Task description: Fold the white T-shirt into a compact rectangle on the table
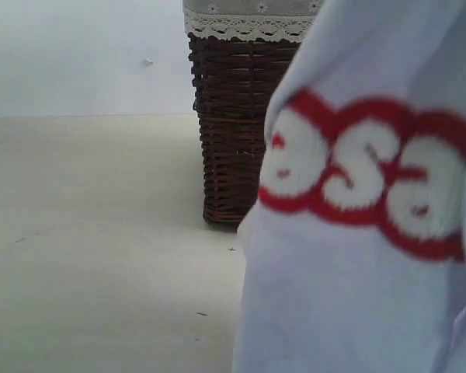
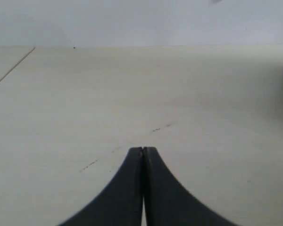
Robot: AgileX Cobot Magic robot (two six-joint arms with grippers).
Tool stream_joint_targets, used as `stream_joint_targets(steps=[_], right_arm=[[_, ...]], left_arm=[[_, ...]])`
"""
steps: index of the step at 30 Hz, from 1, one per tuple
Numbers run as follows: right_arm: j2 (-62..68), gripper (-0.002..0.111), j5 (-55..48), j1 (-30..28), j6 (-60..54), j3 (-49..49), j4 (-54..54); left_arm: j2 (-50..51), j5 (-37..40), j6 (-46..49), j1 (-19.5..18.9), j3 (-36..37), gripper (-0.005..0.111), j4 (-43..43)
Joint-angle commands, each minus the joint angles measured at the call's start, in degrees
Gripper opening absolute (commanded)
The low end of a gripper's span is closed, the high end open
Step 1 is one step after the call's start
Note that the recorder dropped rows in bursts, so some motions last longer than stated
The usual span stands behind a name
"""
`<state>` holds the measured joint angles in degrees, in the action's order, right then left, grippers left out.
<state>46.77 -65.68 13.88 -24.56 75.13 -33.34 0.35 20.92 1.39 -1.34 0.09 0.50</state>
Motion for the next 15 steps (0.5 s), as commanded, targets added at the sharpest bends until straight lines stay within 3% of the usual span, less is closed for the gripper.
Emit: stream_joint_targets(steps=[1,7,11,15], right_arm=[[-1.47,0.0,0.11,1.91,-5.01,-9.01,-0.67],[0.77,0.0,4.55,2.72,-8.94,-21.69,1.57],[4.26,0.0,16.38,2.72,-10.33,-25.0,4.72],[8.68,0.0,29.97,2.72,-8.33,-25.0,14.61]], left_arm=[[-0.35,-0.67,0.05,-0.13,-0.09,0.0,0.15],[-0.35,-0.67,0.05,-0.13,-0.09,0.0,0.15],[-0.35,-0.67,0.16,-0.13,-0.09,0.0,0.15],[-0.35,-0.67,0.16,-0.13,-0.09,0.0,0.15]])
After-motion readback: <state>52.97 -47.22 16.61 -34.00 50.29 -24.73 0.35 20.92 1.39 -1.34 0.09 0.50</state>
